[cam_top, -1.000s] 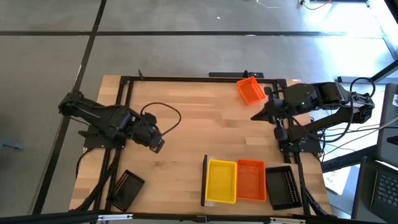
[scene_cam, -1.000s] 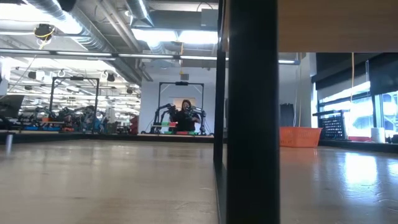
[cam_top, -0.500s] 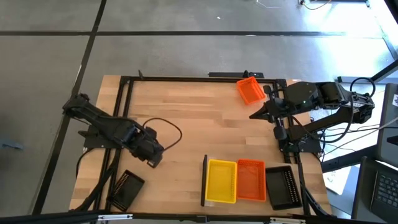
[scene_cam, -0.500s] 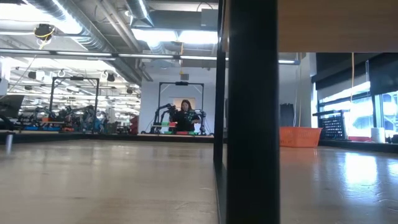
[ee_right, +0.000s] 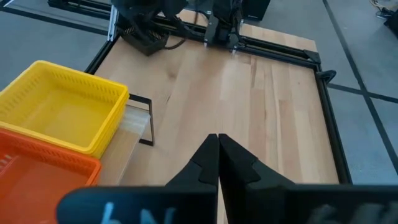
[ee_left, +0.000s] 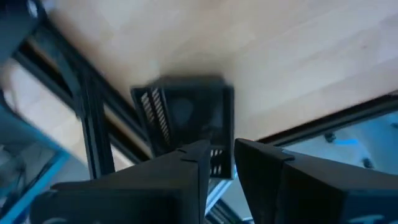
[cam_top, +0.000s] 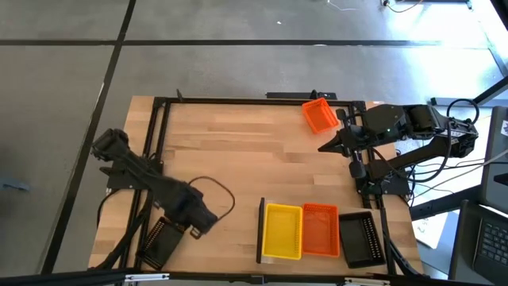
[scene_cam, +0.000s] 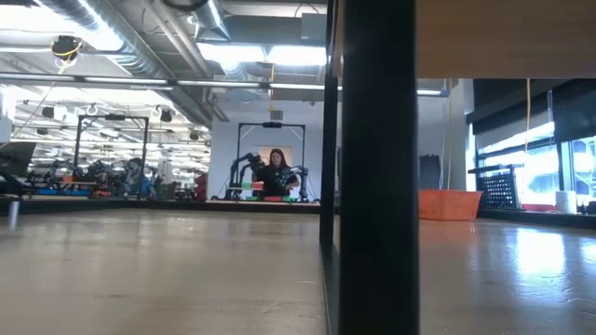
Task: Stack baskets on shelf by color
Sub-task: Stack the black bin on top of the black bin
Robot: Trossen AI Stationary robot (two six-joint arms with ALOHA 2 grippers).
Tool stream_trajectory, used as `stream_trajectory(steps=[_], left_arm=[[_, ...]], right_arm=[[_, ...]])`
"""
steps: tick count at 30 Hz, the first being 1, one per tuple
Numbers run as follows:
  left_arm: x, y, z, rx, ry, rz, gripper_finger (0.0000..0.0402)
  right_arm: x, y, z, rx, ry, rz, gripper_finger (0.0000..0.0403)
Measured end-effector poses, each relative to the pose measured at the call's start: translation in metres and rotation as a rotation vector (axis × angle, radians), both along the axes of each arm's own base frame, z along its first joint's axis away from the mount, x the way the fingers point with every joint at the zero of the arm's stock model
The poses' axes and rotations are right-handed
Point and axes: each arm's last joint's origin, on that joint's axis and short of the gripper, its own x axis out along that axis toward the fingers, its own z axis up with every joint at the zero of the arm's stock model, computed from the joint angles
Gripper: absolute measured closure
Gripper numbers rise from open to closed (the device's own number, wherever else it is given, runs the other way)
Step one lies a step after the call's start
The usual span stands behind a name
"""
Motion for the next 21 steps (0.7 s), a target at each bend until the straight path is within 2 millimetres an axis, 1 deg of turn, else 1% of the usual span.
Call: stream_trajectory(steps=[3,7,11,15,21], left_arm=[[0.002,-0.016,-0.011,0.005,0.023,0.016,0.0335],[0.003,-0.04,-0.026,-0.005,0.007,-0.02,0.0333],[0.002,-0.058,-0.04,0.003,0.014,-0.024,0.0336],[-0.001,-0.07,-0.052,0.031,0.045,-0.032,0.0333],[-0.004,-0.079,-0.063,0.055,0.07,-0.056,0.0337]], right_arm=[[0.0,0.0,0.0,0.0,0.0,0.0,0.0402],[0.0,0.0,0.0,0.0,0.0,0.0,0.0402],[0.0,0.0,0.0,0.0,0.0,0.0,0.0402],[0.0,0.0,0.0,0.0,0.0,0.0,0.0402],[0.0,0.0,0.0,0.003,0.0,-0.002,0.0402]])
